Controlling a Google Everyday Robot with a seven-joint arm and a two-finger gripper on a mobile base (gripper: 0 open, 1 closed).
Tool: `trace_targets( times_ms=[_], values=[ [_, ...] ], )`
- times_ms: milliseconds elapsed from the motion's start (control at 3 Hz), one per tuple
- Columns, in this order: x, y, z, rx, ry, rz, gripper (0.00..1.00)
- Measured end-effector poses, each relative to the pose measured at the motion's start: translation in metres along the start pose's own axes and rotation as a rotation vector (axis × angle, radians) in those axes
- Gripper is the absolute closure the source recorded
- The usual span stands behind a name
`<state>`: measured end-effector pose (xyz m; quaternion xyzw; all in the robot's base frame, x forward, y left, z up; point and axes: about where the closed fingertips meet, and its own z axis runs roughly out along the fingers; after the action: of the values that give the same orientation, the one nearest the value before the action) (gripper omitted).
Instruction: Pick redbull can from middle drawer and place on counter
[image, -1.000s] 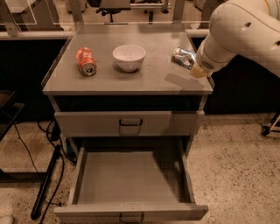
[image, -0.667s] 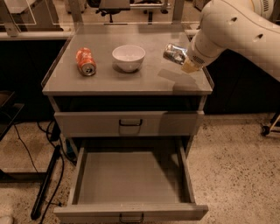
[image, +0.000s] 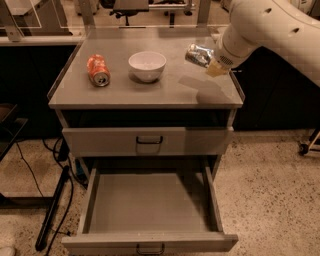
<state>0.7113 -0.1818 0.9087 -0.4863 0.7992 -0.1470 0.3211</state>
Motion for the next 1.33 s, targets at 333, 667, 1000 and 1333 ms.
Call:
trace_targets(
  times_ms=[333,667,1000,1333],
  values=[
    [-0.019,-0.016,0.012,-0.022,-0.013,-0.026,1.0],
    [-0.025,-0.015,0.027,-0.075,-0.018,-0.05,1.0],
    [-0.012,-0.004,0.048,-0.157,0.009,-0.051,1.0],
    [0.005,0.009,0.062,-0.23,0.044,-0.06,1.0]
  ],
)
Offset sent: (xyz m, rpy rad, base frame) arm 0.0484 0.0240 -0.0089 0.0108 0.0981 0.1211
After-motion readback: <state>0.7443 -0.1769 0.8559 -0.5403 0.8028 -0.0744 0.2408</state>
